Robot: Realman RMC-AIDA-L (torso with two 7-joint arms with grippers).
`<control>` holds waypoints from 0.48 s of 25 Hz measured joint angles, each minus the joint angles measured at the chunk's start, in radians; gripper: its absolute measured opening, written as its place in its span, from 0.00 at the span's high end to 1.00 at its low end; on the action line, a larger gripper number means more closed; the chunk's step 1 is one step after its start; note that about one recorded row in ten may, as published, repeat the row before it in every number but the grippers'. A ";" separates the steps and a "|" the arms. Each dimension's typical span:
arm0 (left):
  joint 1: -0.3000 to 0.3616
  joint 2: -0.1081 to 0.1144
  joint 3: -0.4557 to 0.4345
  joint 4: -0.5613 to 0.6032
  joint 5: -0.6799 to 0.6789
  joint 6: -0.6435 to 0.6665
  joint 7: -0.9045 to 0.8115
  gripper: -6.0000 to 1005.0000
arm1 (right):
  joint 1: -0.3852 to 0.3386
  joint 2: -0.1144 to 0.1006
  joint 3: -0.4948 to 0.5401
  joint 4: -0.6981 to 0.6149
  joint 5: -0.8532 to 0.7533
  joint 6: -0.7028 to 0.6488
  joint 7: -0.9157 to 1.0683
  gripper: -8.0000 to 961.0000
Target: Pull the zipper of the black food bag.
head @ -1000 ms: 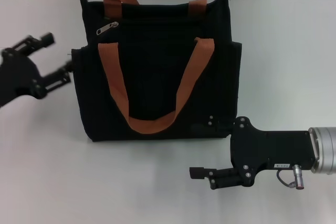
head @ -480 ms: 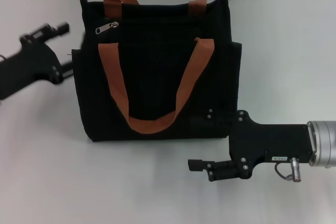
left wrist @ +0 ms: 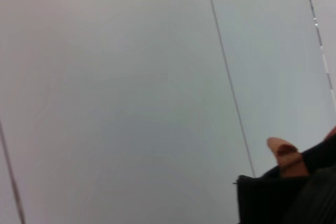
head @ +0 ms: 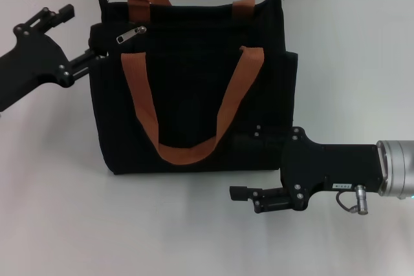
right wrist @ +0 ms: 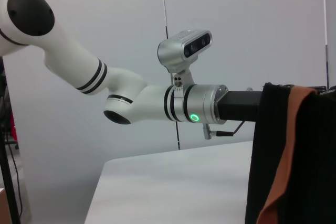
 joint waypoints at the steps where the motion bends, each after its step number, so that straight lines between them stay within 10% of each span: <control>1: 0.000 0.000 0.000 0.000 0.000 0.000 0.000 0.39 | 0.000 0.000 0.002 0.000 0.000 0.001 0.000 0.24; 12: 0.003 -0.005 0.047 0.008 -0.004 0.002 0.077 0.41 | 0.008 0.000 0.010 0.001 0.000 -0.007 0.002 0.25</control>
